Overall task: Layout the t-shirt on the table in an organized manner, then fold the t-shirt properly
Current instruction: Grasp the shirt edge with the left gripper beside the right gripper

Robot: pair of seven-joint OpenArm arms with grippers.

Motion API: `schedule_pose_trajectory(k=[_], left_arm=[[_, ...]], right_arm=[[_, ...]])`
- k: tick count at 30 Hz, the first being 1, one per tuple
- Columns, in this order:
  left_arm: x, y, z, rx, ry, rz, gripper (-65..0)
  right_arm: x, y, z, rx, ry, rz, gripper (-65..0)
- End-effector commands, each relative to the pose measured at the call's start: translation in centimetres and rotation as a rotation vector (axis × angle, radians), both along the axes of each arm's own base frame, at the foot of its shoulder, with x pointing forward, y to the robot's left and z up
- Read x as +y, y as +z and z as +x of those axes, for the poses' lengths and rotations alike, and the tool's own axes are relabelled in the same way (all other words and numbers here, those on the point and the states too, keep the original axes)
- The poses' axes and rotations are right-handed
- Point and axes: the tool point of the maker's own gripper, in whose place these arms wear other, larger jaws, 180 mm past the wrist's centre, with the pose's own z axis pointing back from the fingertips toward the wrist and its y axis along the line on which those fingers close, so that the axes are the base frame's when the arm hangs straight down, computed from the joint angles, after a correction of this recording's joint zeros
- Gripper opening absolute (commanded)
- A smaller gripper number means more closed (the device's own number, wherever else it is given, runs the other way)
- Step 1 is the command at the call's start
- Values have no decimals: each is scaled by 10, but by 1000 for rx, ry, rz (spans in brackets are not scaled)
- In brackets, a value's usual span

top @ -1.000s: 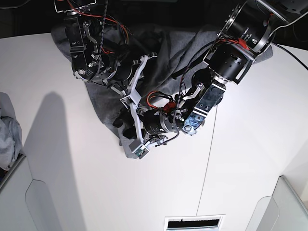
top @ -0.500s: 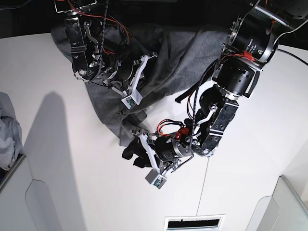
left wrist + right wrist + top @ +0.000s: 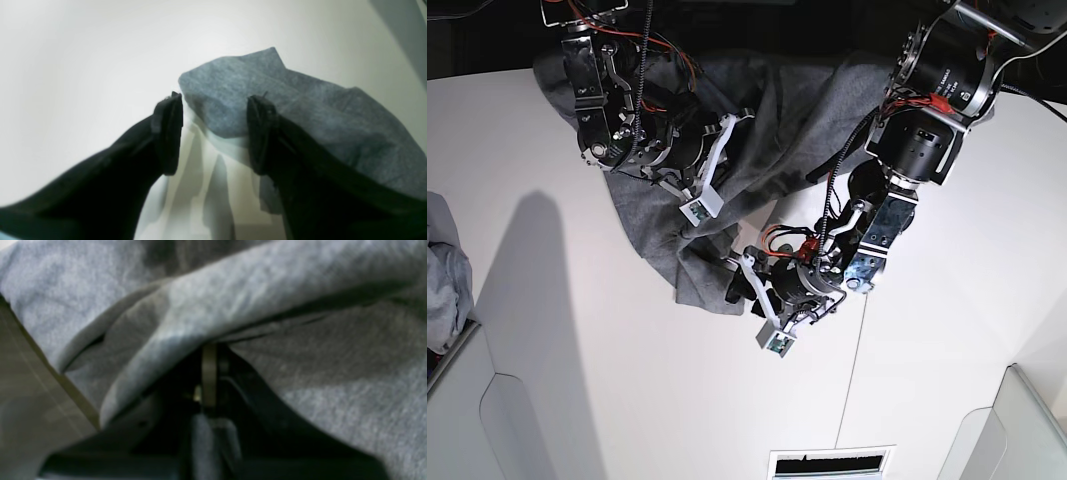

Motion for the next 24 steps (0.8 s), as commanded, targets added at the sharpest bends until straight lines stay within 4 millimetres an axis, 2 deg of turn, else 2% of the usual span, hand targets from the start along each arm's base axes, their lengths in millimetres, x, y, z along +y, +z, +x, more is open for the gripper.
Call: schedule_pose_trajectory(k=[1, 8, 18, 24], left_arm=[[1, 24, 18, -70, 11, -26, -317], [2, -2, 3, -26, 22, -42, -317], [-43, 9, -4, -14, -24, -146, -317], [-54, 10, -7, -16, -46, -143, -317]], right_arm=[[-11, -7, -3, 16, 18, -70, -650], [-11, -7, -3, 16, 18, -69, -650], [-11, -7, -5, 24, 21, -74, -650], [-12, -8, -6, 27, 23, -76, -650]])
